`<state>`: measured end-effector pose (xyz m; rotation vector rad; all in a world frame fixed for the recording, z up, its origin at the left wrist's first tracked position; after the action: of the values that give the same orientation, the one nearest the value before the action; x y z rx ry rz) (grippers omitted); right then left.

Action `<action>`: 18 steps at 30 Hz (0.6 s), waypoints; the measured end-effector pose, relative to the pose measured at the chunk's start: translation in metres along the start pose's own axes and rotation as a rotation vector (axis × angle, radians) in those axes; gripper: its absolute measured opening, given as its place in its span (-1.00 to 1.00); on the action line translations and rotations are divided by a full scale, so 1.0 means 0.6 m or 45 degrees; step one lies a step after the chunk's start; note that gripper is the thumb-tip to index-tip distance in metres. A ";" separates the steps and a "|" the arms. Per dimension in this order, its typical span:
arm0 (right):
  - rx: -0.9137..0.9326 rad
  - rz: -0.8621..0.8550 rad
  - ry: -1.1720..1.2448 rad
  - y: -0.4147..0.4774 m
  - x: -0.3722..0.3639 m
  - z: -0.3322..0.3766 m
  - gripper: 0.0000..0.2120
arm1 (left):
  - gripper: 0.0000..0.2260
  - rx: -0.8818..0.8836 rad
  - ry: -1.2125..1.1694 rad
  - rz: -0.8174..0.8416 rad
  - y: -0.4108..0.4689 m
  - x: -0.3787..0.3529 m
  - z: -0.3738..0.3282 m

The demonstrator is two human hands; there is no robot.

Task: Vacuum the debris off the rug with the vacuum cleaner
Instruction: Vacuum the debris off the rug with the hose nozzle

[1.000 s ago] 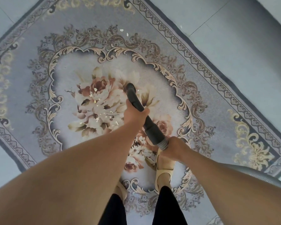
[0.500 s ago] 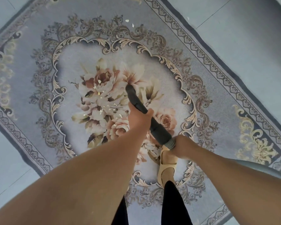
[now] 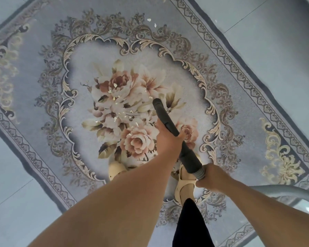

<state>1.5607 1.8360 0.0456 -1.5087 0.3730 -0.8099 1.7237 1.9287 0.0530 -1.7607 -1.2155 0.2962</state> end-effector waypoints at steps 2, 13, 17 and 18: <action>0.005 -0.006 -0.019 -0.002 0.006 0.006 -0.76 | -0.26 0.001 -0.018 -0.007 0.004 0.003 0.001; 0.140 -0.174 0.001 0.064 0.067 0.156 -0.80 | -0.44 -0.161 0.097 -0.099 0.110 0.117 -0.081; 0.115 -0.158 0.006 0.048 0.045 0.125 -0.71 | -0.35 -0.110 0.077 -0.044 0.087 0.089 -0.055; 0.092 -0.126 -0.017 0.041 0.036 0.107 -0.80 | -0.31 -0.097 0.072 -0.027 0.073 0.076 -0.044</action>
<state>1.6249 1.8653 0.0323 -1.4735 0.2585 -0.8816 1.7891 1.9490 0.0452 -1.8081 -1.2183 0.1881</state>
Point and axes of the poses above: each hand's wrist, its own y-axis towards the middle knuckle, its own x-axis out of the back of the hand, z = x × y, the point moved 6 cm from there along y, towards the middle knuckle, and after that the axes turned 12 degrees about -y, right-handed, at the moved point
